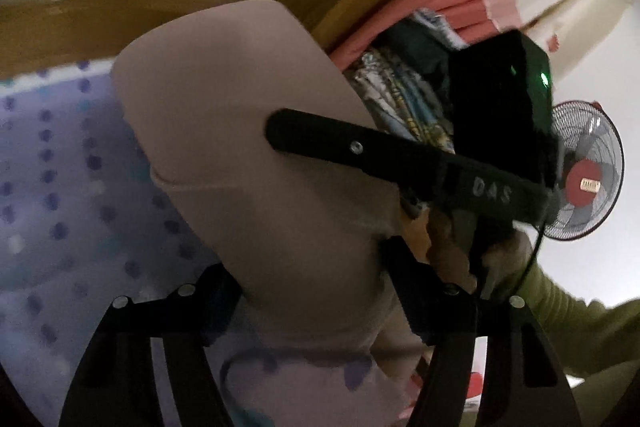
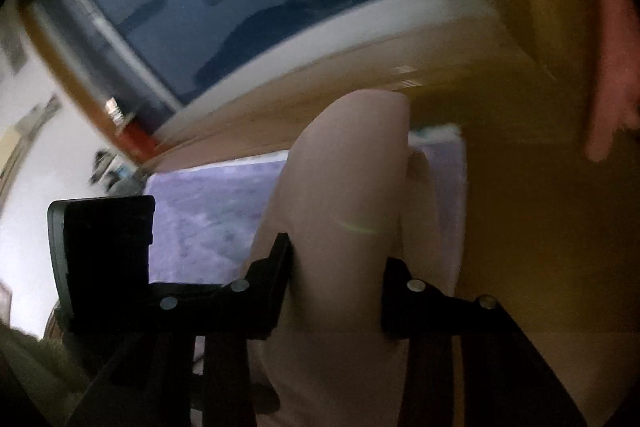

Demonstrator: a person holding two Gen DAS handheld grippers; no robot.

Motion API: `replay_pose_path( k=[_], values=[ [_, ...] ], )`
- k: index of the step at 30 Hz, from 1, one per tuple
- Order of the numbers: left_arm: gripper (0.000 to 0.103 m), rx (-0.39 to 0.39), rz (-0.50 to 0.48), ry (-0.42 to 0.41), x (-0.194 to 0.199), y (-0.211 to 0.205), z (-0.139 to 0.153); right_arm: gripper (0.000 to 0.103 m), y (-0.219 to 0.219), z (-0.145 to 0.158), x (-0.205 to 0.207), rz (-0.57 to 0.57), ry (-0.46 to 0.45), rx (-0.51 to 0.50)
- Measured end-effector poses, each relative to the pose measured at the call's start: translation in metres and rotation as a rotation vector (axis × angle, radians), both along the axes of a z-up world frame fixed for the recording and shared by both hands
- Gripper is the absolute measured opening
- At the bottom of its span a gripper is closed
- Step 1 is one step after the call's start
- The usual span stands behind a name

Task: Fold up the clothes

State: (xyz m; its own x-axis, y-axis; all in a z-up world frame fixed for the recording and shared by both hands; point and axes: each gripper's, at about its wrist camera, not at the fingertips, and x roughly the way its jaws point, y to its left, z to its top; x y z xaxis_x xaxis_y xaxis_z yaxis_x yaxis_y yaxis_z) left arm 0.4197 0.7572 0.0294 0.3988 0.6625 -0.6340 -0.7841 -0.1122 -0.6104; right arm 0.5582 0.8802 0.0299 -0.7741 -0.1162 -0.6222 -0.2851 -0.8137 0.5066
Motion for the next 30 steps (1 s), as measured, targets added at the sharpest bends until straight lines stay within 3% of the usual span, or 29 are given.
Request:
replay_pose_path(
  k=[5,9,14,18,20,23,27,30],
  values=[
    [0.069,-0.077,0.048,-0.031,-0.001,-0.031,-0.017,0.037,-0.031,-0.005,-0.036,0.216,-0.064,0.042],
    [0.069,-0.150,0.129,-0.125,-0.014,-0.043,-0.048,0.038,-0.047,-0.031,-0.061,0.285,-0.155,0.078],
    [0.069,-0.165,0.121,-0.164,-0.023,-0.057,-0.047,0.046,-0.031,-0.042,-0.058,0.149,-0.209,-0.033],
    [0.069,-0.172,0.060,-0.094,-0.028,-0.068,-0.027,0.052,-0.031,-0.009,-0.036,-0.013,-0.268,0.038],
    [0.069,-0.173,0.024,-0.074,-0.032,-0.073,-0.019,0.054,-0.035,0.013,-0.018,-0.035,-0.293,0.074],
    [0.069,-0.210,-0.041,0.023,-0.035,-0.073,-0.008,0.059,-0.046,0.045,0.009,-0.067,-0.365,0.108],
    [0.069,-0.206,-0.112,0.099,-0.049,-0.076,0.002,0.061,-0.063,0.078,0.058,-0.072,-0.517,0.099],
    [0.069,-0.190,-0.140,0.141,-0.059,-0.069,0.000,0.076,-0.079,0.081,0.080,-0.136,-0.531,0.041]
  ],
)
